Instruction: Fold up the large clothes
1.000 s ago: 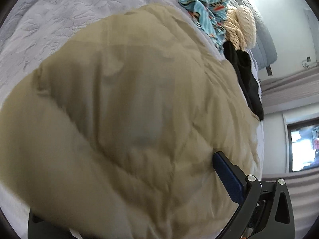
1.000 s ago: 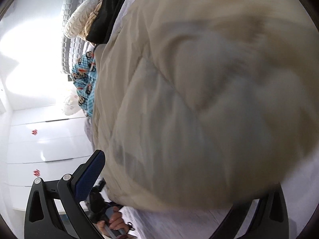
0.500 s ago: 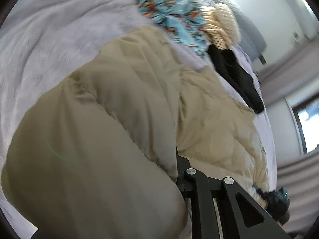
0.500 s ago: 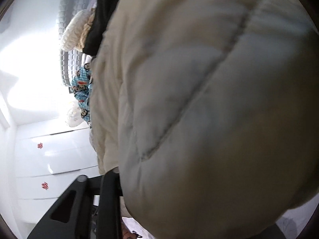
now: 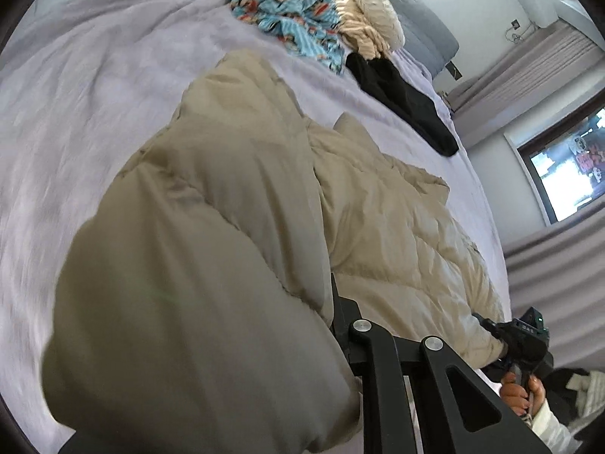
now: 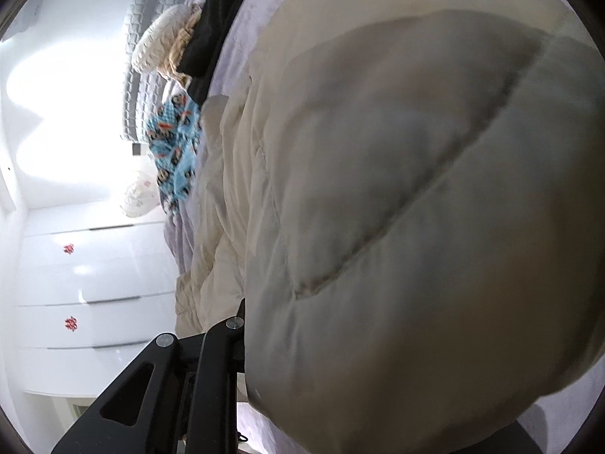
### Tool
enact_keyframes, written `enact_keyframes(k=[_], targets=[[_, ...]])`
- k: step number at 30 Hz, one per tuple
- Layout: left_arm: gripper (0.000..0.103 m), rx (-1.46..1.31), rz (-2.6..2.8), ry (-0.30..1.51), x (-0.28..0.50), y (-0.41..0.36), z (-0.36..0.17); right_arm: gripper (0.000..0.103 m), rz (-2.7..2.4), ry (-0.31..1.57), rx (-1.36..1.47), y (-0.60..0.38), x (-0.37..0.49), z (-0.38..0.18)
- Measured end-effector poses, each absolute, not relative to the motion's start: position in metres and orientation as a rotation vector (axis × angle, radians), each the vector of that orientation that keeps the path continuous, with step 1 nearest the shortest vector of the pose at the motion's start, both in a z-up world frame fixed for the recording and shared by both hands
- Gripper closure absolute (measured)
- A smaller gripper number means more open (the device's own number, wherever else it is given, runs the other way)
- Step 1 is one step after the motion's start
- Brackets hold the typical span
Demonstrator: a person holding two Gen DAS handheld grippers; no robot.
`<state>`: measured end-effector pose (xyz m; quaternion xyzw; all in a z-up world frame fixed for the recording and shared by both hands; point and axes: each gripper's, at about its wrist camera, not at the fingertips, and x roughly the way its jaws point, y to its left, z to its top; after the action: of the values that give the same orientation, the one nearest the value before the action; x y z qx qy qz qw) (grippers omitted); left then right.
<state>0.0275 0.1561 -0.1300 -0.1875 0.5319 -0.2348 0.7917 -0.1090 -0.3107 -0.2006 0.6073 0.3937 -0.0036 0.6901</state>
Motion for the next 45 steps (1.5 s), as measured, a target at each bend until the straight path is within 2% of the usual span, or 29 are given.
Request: enact_keyframes(k=[8,9,10,12,13,19,22,27,29,33,36,45], targets=[[0.083,-0.407,-0.440,1.248,-0.062,0.180,-0.155,0.078,0.002,0.965,1.363,-0.306,-0.165,-0.217],[0.079,-0.405,-0.409,1.262,-0.067,0.181,-0.159,0.077,-0.004,0.978,1.365,-0.307,-0.167,-0.221],[0.071,-0.384,-0.370,1.269,-0.070,0.182,-0.159,0.071,-0.010,0.990,1.369,-0.307,-0.172,-0.224],[0.064,-0.350,-0.317,1.263,-0.076,0.188,-0.152,0.057,-0.041,1.027,1.360,-0.309,-0.173,-0.224],[0.064,-0.341,-0.307,1.259,-0.078,0.192,-0.148,0.050,-0.061,1.070,1.322,-0.310,-0.174,-0.219],[0.064,-0.218,-0.160,1.175,-0.100,0.230,-0.099,0.052,-0.012,1.140,1.011,-0.301,-0.190,-0.164],[0.064,-0.226,-0.143,1.122,-0.092,0.236,-0.081,0.070,0.091,1.127,0.925,-0.286,-0.204,-0.140],[0.064,-0.195,-0.192,1.157,-0.069,0.215,-0.101,0.071,0.017,1.079,0.812,-0.283,-0.201,-0.123],[0.064,-0.131,-0.137,1.212,-0.060,0.206,-0.128,0.071,-0.064,1.091,0.757,-0.291,-0.200,-0.136],[0.064,-0.218,-0.135,1.285,-0.054,0.225,-0.163,0.074,-0.173,1.174,0.677,-0.294,-0.188,-0.163],[0.064,-0.202,-0.136,1.298,-0.052,0.227,-0.159,0.074,-0.195,1.208,0.710,-0.297,-0.188,-0.180],[0.064,-0.065,-0.134,1.309,-0.071,0.201,-0.113,0.067,-0.189,1.240,0.771,-0.274,-0.182,-0.157]])
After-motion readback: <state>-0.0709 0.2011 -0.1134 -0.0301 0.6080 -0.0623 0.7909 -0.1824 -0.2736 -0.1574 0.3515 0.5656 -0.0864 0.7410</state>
